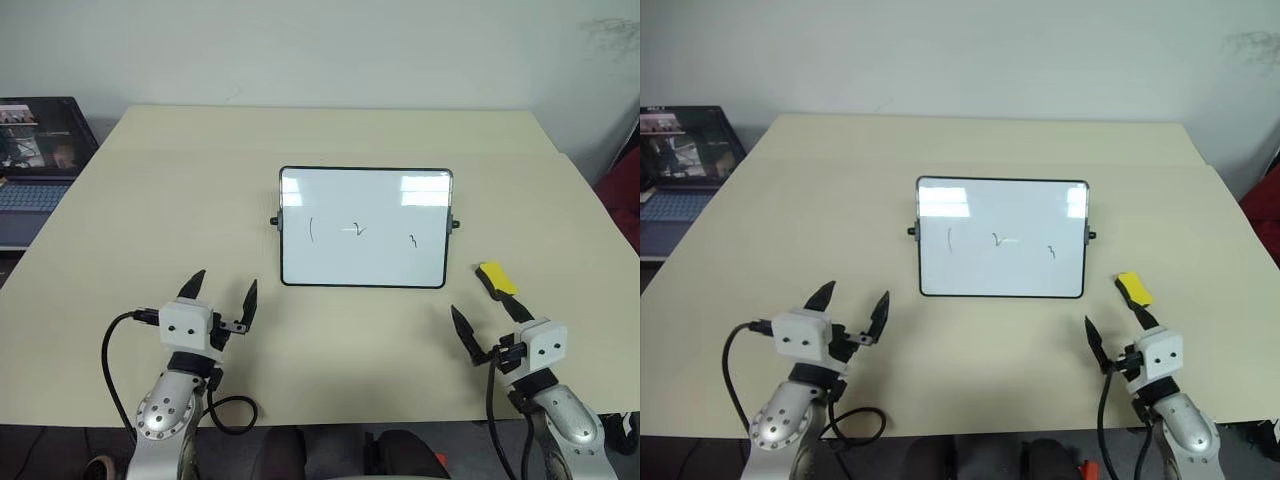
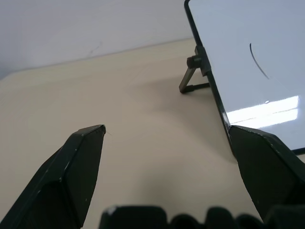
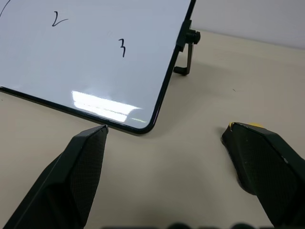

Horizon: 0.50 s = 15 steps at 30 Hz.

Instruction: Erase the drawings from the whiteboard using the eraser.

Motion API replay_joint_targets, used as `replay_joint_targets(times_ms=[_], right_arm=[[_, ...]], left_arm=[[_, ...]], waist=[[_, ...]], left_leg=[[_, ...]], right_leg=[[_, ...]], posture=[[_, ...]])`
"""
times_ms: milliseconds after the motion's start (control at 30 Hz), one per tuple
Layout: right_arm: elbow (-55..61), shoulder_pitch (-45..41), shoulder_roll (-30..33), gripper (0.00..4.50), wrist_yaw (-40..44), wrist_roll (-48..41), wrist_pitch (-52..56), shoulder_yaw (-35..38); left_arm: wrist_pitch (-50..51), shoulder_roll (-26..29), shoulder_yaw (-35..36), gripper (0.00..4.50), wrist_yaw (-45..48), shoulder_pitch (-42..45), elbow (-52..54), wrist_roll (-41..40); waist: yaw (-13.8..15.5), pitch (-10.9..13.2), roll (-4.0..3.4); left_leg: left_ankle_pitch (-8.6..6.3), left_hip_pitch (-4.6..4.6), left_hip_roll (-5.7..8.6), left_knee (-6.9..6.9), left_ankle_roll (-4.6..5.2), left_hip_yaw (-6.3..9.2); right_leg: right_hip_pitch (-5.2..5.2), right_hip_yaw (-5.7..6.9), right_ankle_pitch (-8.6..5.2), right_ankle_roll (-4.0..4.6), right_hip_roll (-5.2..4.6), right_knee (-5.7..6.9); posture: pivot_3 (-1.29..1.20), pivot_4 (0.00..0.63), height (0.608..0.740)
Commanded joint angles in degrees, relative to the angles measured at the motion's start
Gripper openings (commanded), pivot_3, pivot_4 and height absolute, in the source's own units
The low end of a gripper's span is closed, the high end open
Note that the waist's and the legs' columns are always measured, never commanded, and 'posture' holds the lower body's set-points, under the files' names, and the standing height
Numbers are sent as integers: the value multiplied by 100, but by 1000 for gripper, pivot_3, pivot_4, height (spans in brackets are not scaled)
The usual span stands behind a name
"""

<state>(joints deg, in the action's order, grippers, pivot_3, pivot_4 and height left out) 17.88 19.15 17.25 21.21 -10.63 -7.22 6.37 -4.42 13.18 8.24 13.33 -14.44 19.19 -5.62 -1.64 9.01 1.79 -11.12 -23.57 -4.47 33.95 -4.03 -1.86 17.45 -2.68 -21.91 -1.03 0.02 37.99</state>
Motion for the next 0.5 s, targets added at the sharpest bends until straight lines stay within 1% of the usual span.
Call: replay_joint_targets(times_ms=[33,100,200,300,467,500], right_arm=[[295,-83,-8,4481,-30,-30,127,-20],[201,-90,-57,4481,-63,63,74,-59],[417,-77,-112,4481,-156,147,84,-91],[693,-50,-96,4481,-158,285,186,-256],[899,-252,-195,4481,-279,326,468,-428],[913,-392,-217,4481,-338,312,500,-383]], left_arm=[[-121,20,-49,4500,64,168,-10,-20],[-226,50,-28,4500,66,280,-313,49],[-263,18,18,4500,39,413,-473,15],[-428,148,5,4500,345,360,-633,-110],[-712,456,405,4500,689,261,-941,-395],[-640,594,574,4500,780,225,-829,-545]], waist=[[2,0,0],[2,-1,-1],[4,-1,-1],[3,-1,-1],[-7,-2,-1],[-14,-2,-1]], left_leg=[[0,0,1,0,0,0],[0,0,4,1,0,-1],[0,-1,9,1,0,-1],[0,-2,8,1,0,-3],[0,-1,5,2,-1,-3],[0,-1,3,2,-1,-2]], right_leg=[[0,0,0,0,0,0],[-1,0,0,0,2,0],[0,1,0,0,4,0],[4,-2,0,0,4,0],[5,0,0,0,7,5],[6,-1,0,1,7,6]], posture=[[0,150,740],[0,150,740],[0,150,740],[0,150,740],[0,150,740],[0,150,740]])
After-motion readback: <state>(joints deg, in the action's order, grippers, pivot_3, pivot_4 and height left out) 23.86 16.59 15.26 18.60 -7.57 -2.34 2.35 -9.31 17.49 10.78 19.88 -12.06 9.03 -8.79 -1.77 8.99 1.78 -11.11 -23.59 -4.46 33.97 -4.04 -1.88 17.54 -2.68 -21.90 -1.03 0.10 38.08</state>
